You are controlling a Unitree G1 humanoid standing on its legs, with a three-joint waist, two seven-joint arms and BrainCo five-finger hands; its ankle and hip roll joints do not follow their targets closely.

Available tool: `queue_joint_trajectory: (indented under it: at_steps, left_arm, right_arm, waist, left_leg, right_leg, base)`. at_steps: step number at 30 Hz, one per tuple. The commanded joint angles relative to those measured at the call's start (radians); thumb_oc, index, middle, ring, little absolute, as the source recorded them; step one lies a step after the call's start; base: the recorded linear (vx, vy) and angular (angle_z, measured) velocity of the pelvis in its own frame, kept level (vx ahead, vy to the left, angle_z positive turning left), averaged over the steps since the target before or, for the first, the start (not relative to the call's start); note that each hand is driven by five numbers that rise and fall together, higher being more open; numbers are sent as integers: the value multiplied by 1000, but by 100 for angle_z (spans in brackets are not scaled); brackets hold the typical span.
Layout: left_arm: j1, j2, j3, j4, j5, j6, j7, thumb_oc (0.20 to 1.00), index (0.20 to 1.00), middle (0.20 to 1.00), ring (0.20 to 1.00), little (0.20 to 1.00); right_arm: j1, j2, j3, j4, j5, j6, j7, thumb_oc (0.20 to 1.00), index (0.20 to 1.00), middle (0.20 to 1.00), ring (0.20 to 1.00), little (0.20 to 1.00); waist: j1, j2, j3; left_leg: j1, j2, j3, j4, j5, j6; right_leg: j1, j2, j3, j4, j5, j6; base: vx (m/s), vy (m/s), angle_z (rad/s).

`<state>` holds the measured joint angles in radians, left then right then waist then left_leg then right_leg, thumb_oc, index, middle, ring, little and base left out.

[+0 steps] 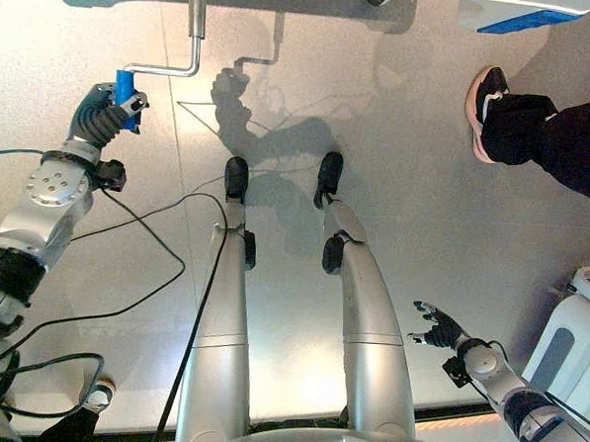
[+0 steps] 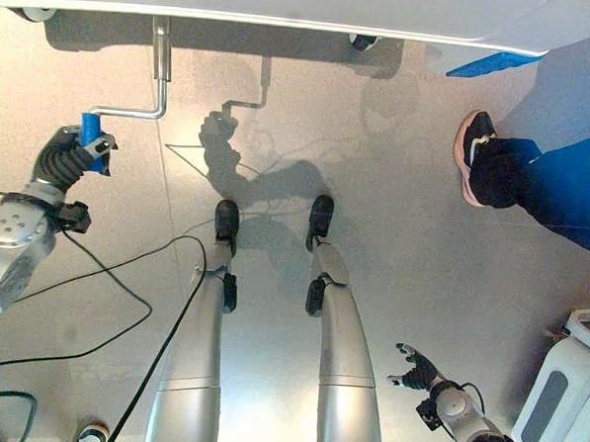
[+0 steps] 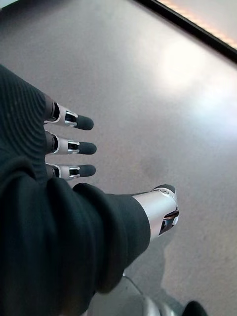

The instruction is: Raise the hospital bed

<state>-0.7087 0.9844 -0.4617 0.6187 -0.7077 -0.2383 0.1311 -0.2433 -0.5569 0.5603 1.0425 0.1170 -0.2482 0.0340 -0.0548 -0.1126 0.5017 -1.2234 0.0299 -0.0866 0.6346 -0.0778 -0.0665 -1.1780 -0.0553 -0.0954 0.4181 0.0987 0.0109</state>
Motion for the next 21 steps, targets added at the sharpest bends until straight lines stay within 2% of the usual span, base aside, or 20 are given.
queue_joint_trajectory:
  at_steps: [1, 5, 6, 11, 15, 16, 21]
  left_arm:
    - [-93, 4, 10, 103, 40, 0, 48, 200, 200, 200, 200, 200]
    - [-166, -22, -20, 177, 55, 7, 55, 200, 200, 200, 200, 200]
    - [-230, -59, -36, 260, 64, 19, 65, 200, 200, 200, 200, 200]
    - [-307, -116, -62, 346, 89, 28, 77, 200, 200, 200, 200, 200]
    - [-320, -126, -70, 359, 101, 33, 78, 200, 200, 200, 200, 200]
    - [-366, -175, -89, 394, 133, 44, 91, 200, 200, 200, 200, 200]
    - [-403, -225, -139, 380, 193, 46, 95, 200, 200, 200, 200, 200]
  right_arm:
    - [49, -8, 71, 9, 39, 33, -8, 1000, 1000, 1000, 1000, 1000]
    - [39, -8, 78, 10, 46, 34, -9, 1000, 1000, 1000, 1000, 1000]
    - [27, -9, 95, 6, 60, 35, -11, 1000, 1000, 1000, 1000, 1000]
    - [12, -4, 109, 6, 72, 35, -19, 1000, 1000, 1000, 1000, 1000]
    - [12, -5, 114, 7, 74, 36, -20, 1000, 1000, 1000, 1000, 1000]
    - [0, -6, 122, 5, 86, 38, -24, 1000, 1000, 1000, 1000, 1000]
    - [-6, -9, 132, 4, 97, 36, -27, 1000, 1000, 1000, 1000, 1000]
  waist:
    - [-31, -21, -55]
    - [-35, -27, -53]
    - [-49, -38, -54]
    - [-58, -47, -50]
    - [-60, -47, -49]
    - [-69, -52, -45]
    - [-79, -53, -44]
  left_leg:
    - [26, -44, 41, -28, 5, 42]
    - [23, -41, 41, -26, 3, 43]
    - [17, -38, 41, -16, -6, 46]
    - [8, -35, 40, -11, -9, 48]
    - [9, -35, 39, -11, -9, 48]
    - [2, -37, 33, -3, -7, 48]
    - [-3, -34, 35, -8, -3, 47]
  right_leg:
    - [24, -8, 32, 7, -55, 93]
    - [22, -6, 33, 5, -53, 93]
    - [17, -1, 34, 6, -53, 93]
    - [4, 8, 40, 14, -55, 91]
    - [0, 9, 41, 18, -57, 89]
    - [-13, 13, 42, 35, -62, 86]
    - [-30, 15, 41, 53, -66, 82]
  base:
    - [0, 0, 0]
    - [4, -13, -4]
    - [13, -39, -3]
    - [9, -23, -6]
    - [6, -22, -3]
    - [20, -81, -7]
    - [-2, -55, 0]
